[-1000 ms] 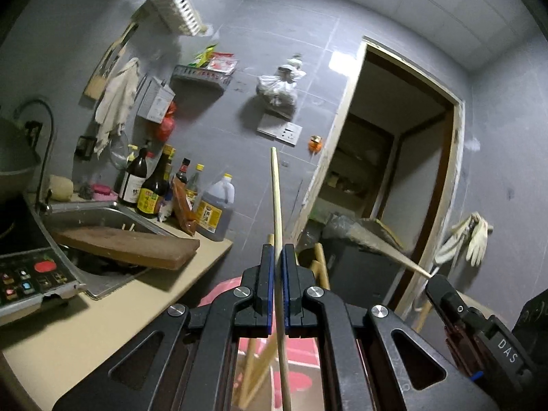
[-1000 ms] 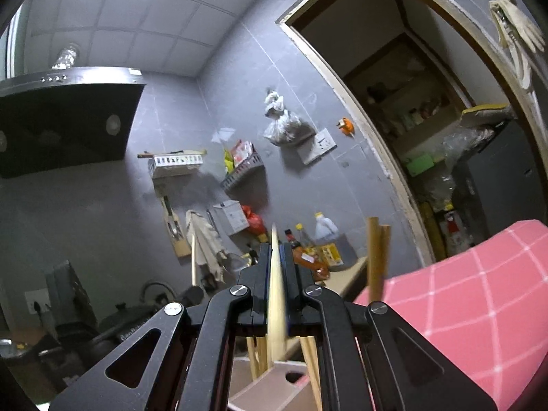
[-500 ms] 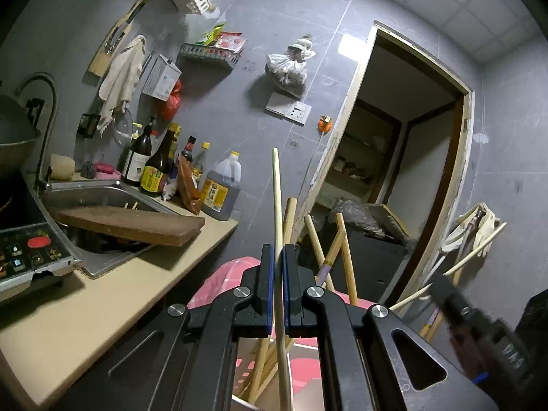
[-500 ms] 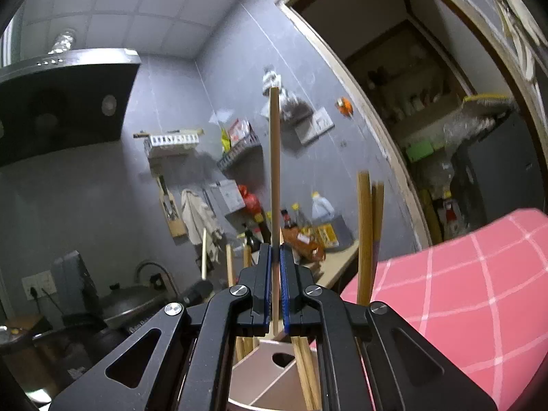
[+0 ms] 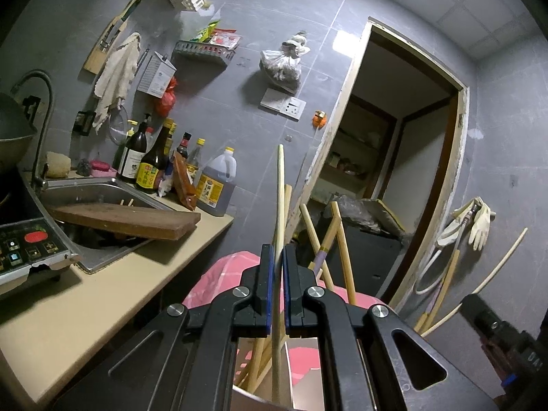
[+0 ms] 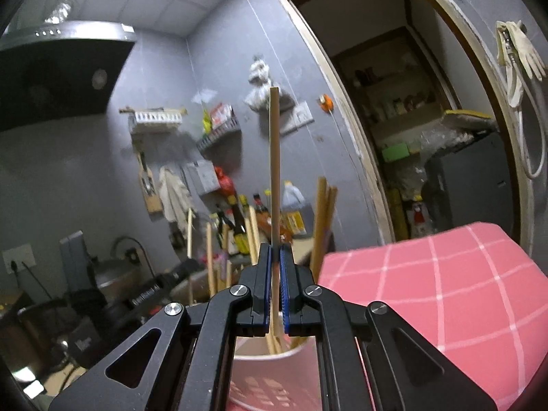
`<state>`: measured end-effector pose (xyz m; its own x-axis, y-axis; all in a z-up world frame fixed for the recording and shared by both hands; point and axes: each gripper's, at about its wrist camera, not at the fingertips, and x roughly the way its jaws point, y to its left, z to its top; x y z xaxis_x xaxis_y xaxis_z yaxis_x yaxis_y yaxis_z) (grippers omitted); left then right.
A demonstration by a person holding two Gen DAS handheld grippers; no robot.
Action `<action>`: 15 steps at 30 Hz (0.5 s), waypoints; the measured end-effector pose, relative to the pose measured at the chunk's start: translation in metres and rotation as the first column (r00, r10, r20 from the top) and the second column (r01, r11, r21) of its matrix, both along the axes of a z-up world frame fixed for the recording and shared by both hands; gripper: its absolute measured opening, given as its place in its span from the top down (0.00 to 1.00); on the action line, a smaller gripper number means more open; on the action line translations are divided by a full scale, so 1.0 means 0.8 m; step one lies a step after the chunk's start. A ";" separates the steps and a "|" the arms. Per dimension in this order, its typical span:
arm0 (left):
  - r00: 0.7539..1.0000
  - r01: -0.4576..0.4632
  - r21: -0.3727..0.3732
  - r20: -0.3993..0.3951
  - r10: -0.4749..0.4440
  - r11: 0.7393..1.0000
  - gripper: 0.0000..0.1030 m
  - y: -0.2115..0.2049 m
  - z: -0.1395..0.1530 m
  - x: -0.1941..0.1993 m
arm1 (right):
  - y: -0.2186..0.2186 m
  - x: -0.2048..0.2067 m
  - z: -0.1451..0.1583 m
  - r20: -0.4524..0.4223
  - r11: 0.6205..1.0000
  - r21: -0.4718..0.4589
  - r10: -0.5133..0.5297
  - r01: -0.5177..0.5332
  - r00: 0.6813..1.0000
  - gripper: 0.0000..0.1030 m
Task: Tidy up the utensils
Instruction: 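Lower the chopstick into the holder and open the left tool while the right tool releases its own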
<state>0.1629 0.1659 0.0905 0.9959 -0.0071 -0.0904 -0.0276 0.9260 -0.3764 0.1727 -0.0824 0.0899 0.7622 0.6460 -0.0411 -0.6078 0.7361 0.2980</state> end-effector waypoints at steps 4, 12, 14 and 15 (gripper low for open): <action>1.000 0.008 0.013 -0.018 -0.008 1.000 0.97 -0.003 -0.006 0.002 | 0.004 0.005 -0.006 -0.038 0.999 -0.042 -0.001 0.000 0.999 0.97; 0.998 0.031 0.035 -0.051 -0.029 0.999 0.97 -0.009 -0.017 0.005 | 0.008 0.010 -0.013 -0.068 0.998 -0.069 0.008 -0.013 0.998 0.97; 0.998 0.035 0.041 -0.059 -0.033 0.999 0.97 -0.011 -0.021 0.005 | 0.009 0.012 -0.015 -0.076 0.997 -0.077 0.008 -0.014 0.997 0.96; 0.997 0.038 0.044 -0.063 -0.035 0.998 0.97 -0.012 -0.022 0.005 | 0.010 0.012 -0.016 -0.078 0.997 -0.080 0.007 -0.013 0.997 0.96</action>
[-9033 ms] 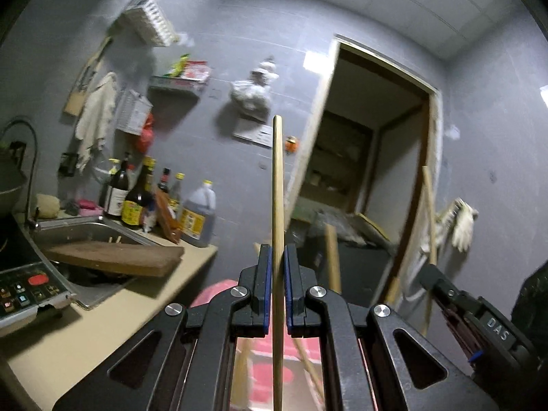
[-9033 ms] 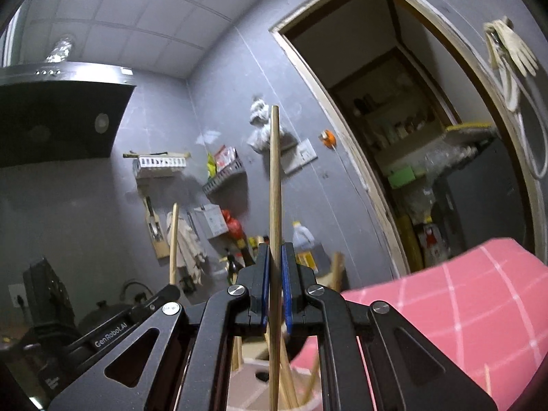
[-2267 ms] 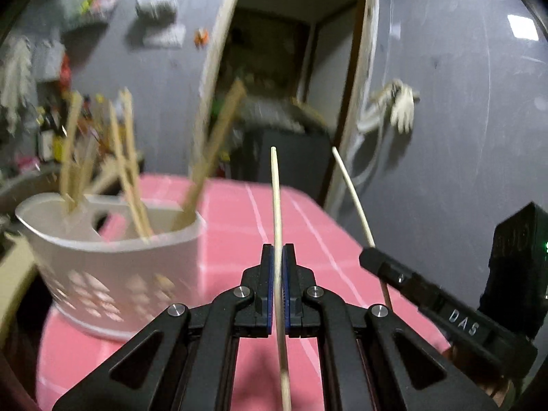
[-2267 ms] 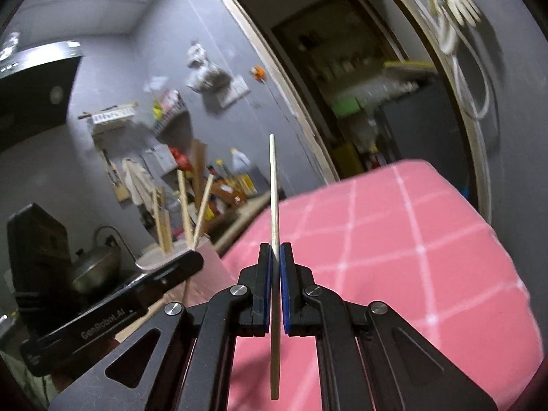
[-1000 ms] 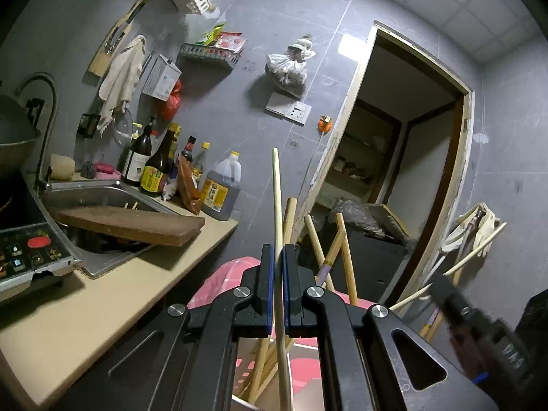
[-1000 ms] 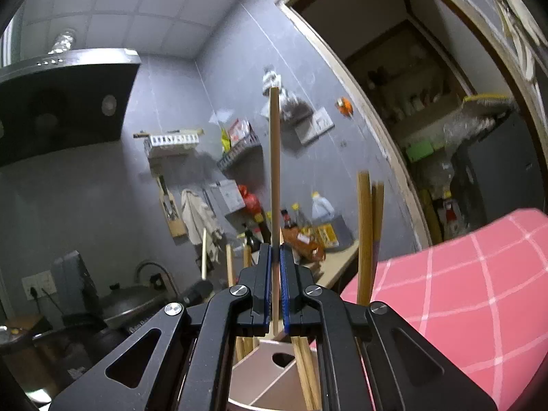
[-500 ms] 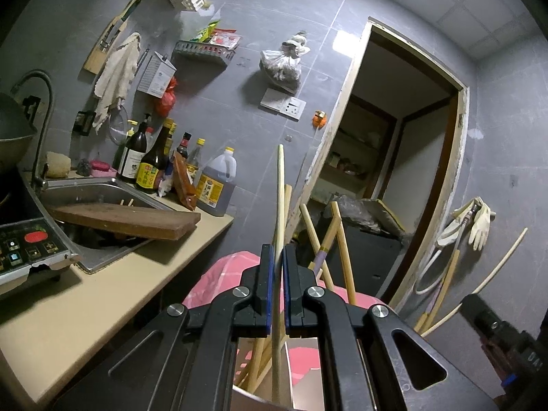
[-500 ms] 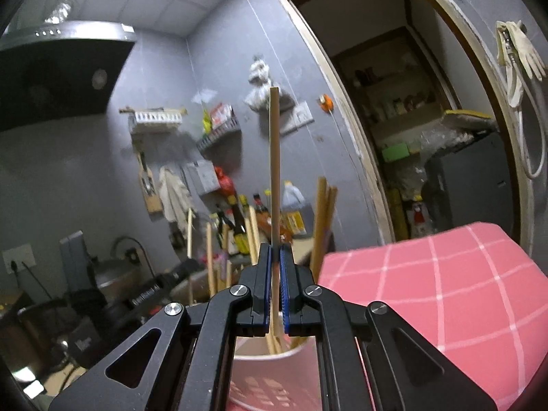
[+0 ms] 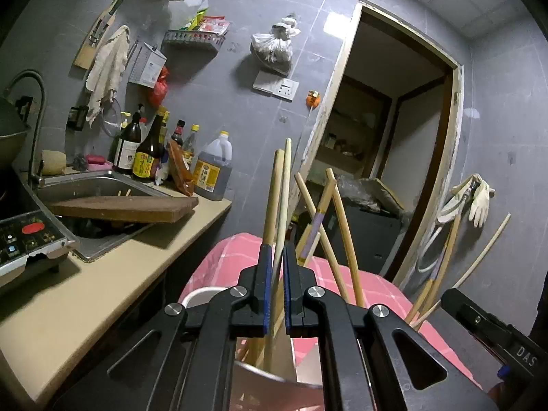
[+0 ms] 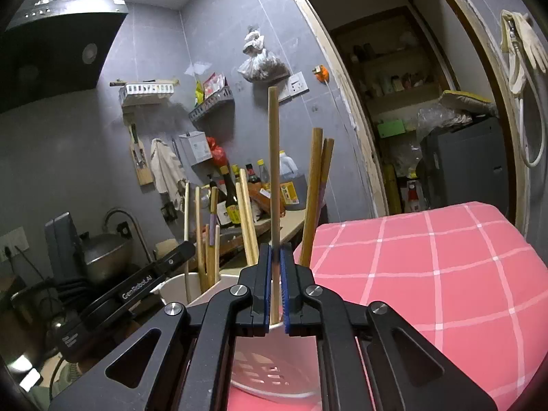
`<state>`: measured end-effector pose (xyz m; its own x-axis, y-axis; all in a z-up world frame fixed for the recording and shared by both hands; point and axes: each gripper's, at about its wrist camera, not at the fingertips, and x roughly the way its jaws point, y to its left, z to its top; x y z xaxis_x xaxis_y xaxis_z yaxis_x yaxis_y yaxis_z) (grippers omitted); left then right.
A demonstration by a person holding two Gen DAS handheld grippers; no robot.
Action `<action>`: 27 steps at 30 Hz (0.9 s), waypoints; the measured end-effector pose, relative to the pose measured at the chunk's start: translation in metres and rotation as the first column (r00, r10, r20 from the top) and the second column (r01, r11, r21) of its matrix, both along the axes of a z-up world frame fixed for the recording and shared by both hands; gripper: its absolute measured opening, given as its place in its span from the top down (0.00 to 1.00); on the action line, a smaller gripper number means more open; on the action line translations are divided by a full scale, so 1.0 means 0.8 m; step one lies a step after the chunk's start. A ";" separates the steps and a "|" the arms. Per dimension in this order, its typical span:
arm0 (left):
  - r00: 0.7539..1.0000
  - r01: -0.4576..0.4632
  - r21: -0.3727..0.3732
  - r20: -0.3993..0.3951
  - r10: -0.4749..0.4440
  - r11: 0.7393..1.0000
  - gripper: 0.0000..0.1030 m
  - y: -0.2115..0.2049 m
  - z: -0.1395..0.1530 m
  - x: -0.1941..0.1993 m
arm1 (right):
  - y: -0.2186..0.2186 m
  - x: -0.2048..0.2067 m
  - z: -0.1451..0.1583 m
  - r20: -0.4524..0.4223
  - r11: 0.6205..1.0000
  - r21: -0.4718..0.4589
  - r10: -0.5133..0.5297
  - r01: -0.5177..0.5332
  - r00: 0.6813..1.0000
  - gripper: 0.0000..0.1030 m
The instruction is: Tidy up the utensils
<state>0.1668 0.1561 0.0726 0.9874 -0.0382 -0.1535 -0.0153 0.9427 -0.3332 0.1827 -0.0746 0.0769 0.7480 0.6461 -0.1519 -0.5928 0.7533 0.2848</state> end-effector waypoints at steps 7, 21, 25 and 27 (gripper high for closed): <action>1.000 0.007 0.014 -0.010 -0.007 1.000 0.94 -0.004 -0.005 -0.003 | 0.000 -0.003 -0.001 0.007 1.000 -0.015 -0.013 0.013 1.000 0.93; 1.000 -0.002 0.059 0.021 0.000 0.998 0.63 -0.018 0.001 -0.022 | -0.020 -0.027 0.004 0.107 0.994 0.008 -0.111 0.111 0.988 0.69; 1.000 -0.011 0.071 0.027 0.009 0.997 0.52 -0.024 0.003 -0.031 | -0.031 -0.034 0.004 0.122 0.989 0.024 -0.146 0.144 0.982 0.57; 1.000 -0.014 0.075 0.029 0.011 0.997 0.48 -0.025 0.004 -0.035 | -0.035 -0.036 0.004 0.125 0.987 0.026 -0.158 0.155 0.980 0.53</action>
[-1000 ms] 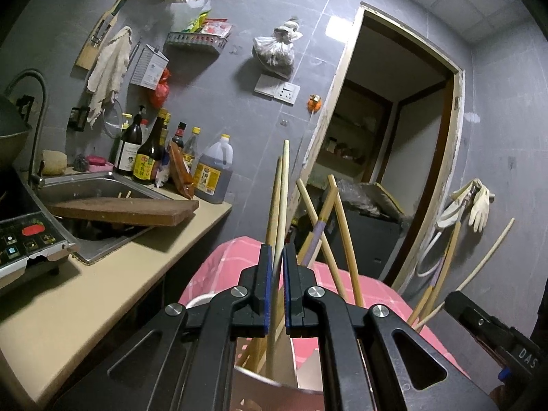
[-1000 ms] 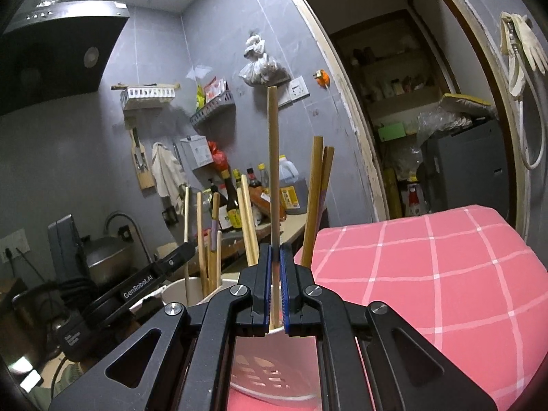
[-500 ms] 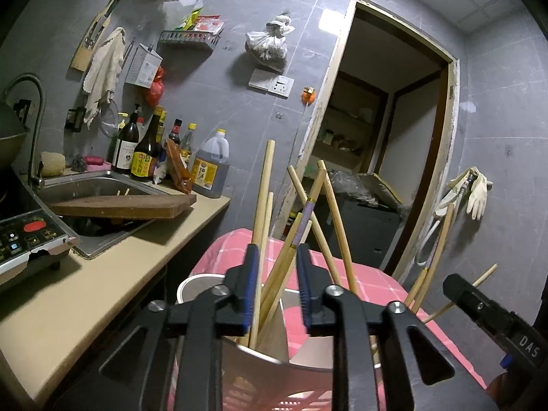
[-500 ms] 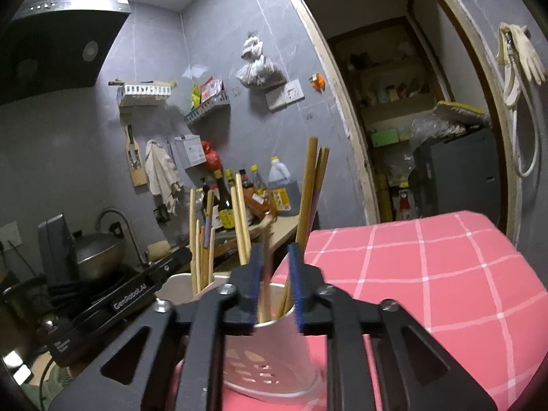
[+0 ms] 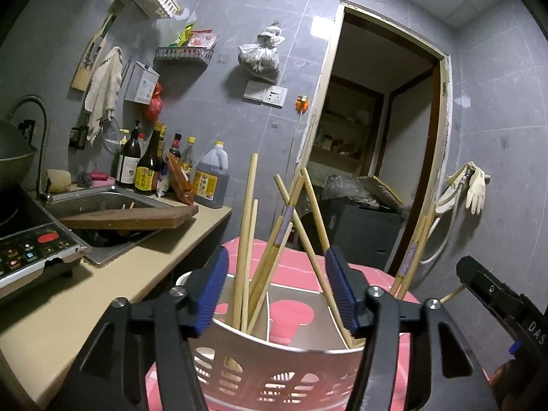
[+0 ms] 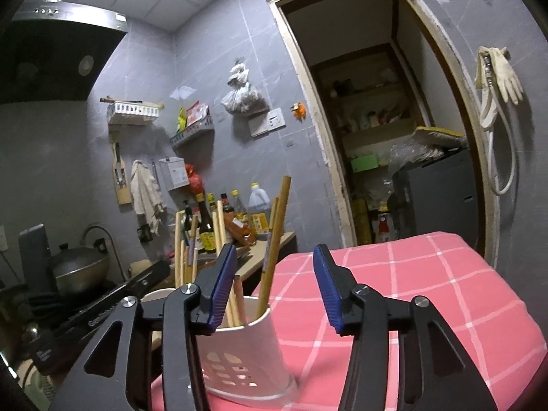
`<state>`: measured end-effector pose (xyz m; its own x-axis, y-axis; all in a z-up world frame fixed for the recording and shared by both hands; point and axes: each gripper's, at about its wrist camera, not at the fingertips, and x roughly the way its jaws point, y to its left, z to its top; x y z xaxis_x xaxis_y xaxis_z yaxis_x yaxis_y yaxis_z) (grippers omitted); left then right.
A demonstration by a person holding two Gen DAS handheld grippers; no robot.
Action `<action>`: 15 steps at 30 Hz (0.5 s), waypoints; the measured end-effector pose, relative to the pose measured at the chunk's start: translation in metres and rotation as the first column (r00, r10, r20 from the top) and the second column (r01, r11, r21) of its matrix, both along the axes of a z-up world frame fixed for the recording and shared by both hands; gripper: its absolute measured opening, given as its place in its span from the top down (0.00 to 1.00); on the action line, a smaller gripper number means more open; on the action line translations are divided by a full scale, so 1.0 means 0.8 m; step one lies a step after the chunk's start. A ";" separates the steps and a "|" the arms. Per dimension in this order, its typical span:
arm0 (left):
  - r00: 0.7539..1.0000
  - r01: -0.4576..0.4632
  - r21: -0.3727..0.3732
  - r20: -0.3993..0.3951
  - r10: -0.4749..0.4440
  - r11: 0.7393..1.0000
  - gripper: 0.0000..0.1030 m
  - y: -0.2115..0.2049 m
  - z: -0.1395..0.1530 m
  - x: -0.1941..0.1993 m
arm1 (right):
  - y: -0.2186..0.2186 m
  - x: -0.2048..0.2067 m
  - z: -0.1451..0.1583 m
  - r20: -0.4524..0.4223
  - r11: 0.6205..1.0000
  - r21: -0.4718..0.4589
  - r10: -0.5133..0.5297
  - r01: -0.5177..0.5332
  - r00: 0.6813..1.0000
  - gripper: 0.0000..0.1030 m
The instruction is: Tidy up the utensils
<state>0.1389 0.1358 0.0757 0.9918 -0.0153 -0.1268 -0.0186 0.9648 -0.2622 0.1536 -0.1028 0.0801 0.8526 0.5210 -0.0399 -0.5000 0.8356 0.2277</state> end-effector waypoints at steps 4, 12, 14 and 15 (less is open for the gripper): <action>1.000 -0.008 0.005 -0.002 0.008 1.000 0.44 -0.006 0.002 -0.009 | -0.009 -0.007 -0.001 0.005 1.000 0.000 -0.025 0.025 1.000 0.46; 1.000 0.003 0.007 0.001 -0.003 1.000 0.29 -0.021 0.006 -0.033 | -0.039 -0.034 0.000 0.019 0.996 0.009 -0.093 0.093 0.995 0.25; 1.000 0.010 0.010 0.002 -0.010 1.000 0.25 -0.028 0.007 -0.039 | -0.047 -0.043 0.000 0.015 0.995 0.011 -0.101 0.101 0.995 0.23; 1.000 0.013 0.011 0.001 -0.013 1.000 0.23 -0.031 0.007 -0.042 | -0.051 -0.047 0.000 0.013 0.994 0.010 -0.105 0.105 0.994 0.21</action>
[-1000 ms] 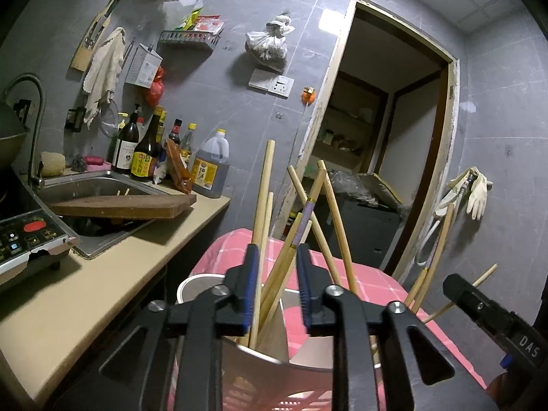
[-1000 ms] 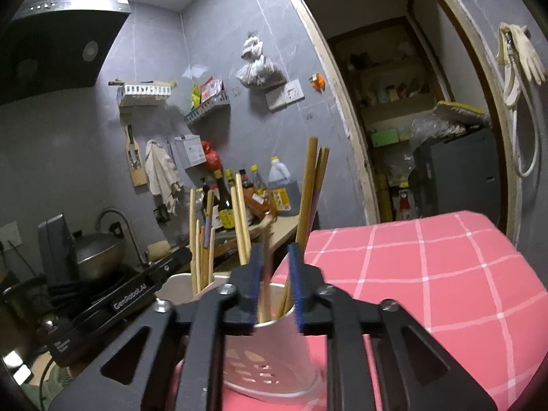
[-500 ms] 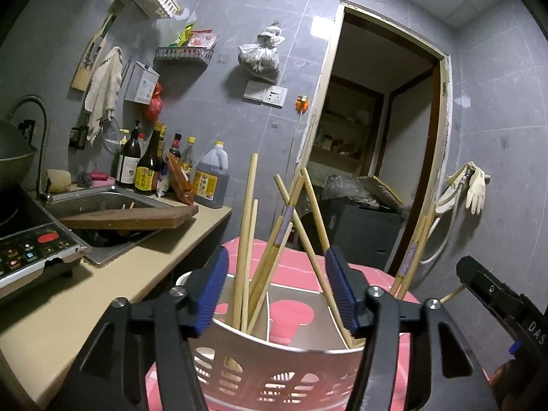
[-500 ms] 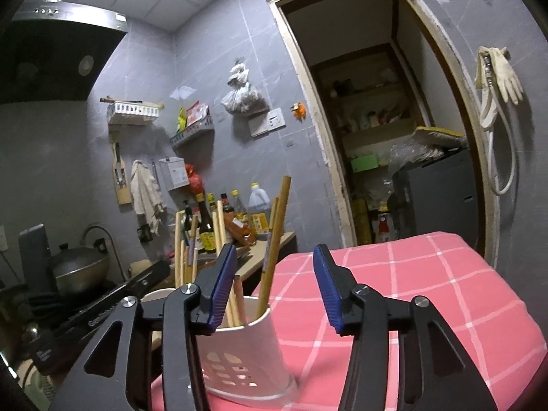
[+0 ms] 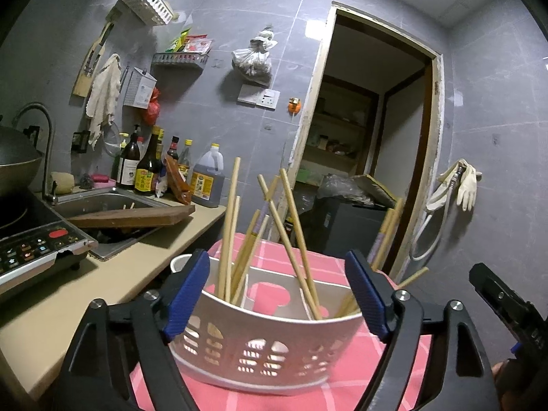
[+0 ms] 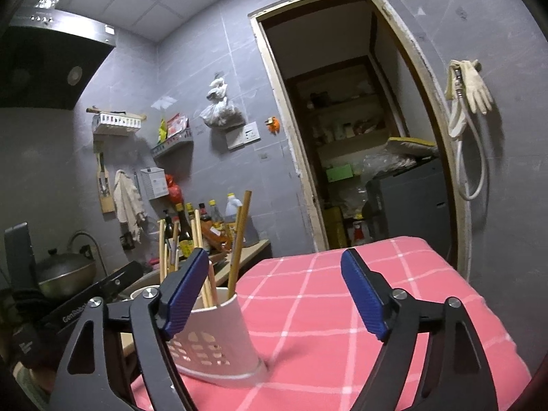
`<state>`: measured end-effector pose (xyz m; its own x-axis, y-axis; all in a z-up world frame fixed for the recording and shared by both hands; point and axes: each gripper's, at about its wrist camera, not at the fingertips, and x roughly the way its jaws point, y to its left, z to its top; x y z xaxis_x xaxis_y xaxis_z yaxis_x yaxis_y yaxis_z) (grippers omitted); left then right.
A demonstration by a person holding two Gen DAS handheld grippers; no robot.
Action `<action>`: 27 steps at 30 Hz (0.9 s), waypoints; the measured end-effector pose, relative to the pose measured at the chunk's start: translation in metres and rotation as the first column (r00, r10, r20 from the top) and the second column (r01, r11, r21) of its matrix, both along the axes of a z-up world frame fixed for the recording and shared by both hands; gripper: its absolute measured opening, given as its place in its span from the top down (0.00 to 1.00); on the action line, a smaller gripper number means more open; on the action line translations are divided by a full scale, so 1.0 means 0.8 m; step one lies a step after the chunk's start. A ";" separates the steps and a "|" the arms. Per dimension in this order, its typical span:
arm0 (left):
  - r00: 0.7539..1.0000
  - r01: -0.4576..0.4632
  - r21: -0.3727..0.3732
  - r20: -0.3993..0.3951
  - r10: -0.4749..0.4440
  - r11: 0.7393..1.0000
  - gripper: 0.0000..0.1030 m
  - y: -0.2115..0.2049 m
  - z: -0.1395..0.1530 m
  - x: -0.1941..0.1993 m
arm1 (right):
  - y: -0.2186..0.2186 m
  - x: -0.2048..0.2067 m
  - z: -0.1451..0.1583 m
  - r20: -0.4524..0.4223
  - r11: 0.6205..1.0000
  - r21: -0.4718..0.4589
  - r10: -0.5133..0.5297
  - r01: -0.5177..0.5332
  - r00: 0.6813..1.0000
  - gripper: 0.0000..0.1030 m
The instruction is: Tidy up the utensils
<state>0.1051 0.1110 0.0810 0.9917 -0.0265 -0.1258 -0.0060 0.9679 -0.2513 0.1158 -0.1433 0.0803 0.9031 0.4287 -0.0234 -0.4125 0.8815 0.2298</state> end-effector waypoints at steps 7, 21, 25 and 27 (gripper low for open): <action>0.999 0.034 0.022 -0.015 -0.034 0.999 0.21 -0.026 -0.001 -0.025 | -0.032 -0.036 0.005 -0.026 1.000 -0.011 -0.021 0.021 0.999 0.07; 0.996 0.067 0.069 -0.071 -0.062 0.995 0.09 -0.060 -0.018 -0.086 | -0.067 -0.102 0.008 -0.049 0.995 -0.085 -0.050 0.046 0.998 0.00; 0.995 0.064 0.076 -0.085 -0.057 0.995 0.08 -0.061 -0.023 -0.099 | -0.072 -0.116 -0.001 -0.059 0.993 -0.102 -0.069 0.063 0.996 0.00; 0.995 0.060 0.076 -0.090 -0.053 0.995 0.03 -0.060 -0.027 -0.106 | -0.074 -0.125 -0.007 -0.059 0.989 -0.122 -0.090 0.082 0.994 0.00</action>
<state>0.0203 0.0626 0.0595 0.9739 -0.0684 -0.2162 0.0301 0.9840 -0.1756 0.0159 -0.2024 0.0750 0.9315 0.3401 -0.1290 -0.3217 0.9358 0.1445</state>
